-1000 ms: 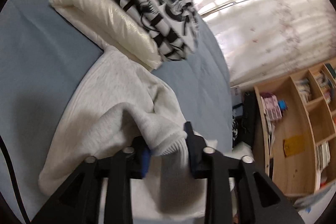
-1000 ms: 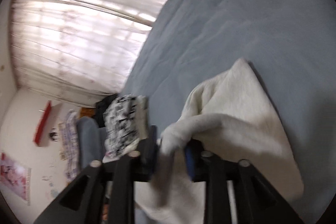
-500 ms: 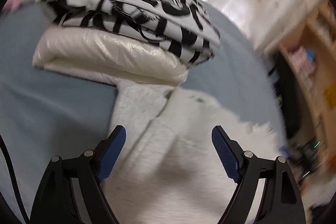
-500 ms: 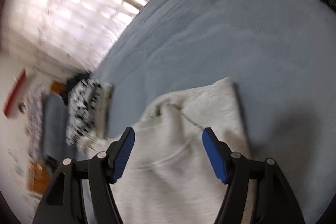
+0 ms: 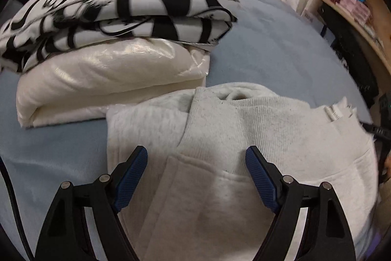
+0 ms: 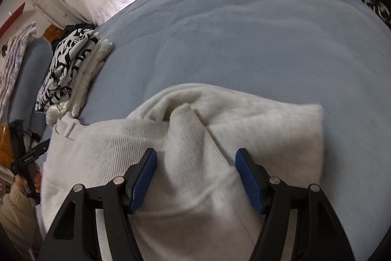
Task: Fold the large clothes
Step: 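Fold the gripped hem over onto the hoodie body with both tools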
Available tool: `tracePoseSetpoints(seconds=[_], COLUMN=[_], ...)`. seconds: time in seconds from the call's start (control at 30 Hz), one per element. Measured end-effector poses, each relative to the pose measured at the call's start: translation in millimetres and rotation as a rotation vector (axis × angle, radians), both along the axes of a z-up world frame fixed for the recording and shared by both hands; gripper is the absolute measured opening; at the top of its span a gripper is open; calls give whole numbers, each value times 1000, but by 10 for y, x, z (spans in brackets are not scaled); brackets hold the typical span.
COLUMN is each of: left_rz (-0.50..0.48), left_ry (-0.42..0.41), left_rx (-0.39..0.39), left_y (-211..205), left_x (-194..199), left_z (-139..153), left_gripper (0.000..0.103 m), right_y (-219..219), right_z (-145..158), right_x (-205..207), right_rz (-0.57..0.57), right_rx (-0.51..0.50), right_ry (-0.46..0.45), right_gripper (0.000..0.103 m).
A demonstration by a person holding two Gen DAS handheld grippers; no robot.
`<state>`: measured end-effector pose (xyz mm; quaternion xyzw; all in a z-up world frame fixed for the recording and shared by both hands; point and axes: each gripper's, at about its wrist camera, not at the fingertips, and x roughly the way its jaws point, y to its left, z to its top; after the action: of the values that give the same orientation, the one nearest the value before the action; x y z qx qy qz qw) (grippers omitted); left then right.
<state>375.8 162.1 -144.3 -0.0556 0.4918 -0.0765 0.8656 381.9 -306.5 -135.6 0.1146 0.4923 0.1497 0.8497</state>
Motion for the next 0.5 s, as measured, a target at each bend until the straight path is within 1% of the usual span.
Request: tracePoseSetpoints(seconds=[0.03, 0.07, 0.1, 0.13, 0.2, 0.27, 0.33, 0.4, 0.5], left_rz=[-10, -26, -35, -25, -25, -2, 41, 96, 152], left_ry=[-9, -20, -28, -40, -75, -119, -162, -203, -246], left_rx=[13, 15, 37, 103, 176, 237, 252, 236, 215], left_y=[-37, -65, -113, -177, -277, -335, -318, -240, -199], left_x=[8, -3, -9, -20, -95, -189, -274, -338, -374], left_z=[-11, -7, -9, -15, 24, 132, 315, 539, 827], left_gripper=[73, 52, 23, 19, 14, 13, 13, 13, 13], right_y=[48, 83, 121, 133, 160, 168, 102, 36, 10], right_z=[1, 22, 41, 62, 148, 284, 496, 754, 1130], right_x=[-7, -27, -63, -95, -198, -361, -569, -765, -985], right_rz=[6, 12, 17, 18, 1, -42, -109, -167, -213], right_rx=[-25, -44, -83, -103, -140, -183, -200, -177, -161], right_ry=[-15, -29, -49, -60, -103, -165, -243, -326, -442], right_gripper=[61, 44, 31, 15, 14, 13, 12, 11, 9])
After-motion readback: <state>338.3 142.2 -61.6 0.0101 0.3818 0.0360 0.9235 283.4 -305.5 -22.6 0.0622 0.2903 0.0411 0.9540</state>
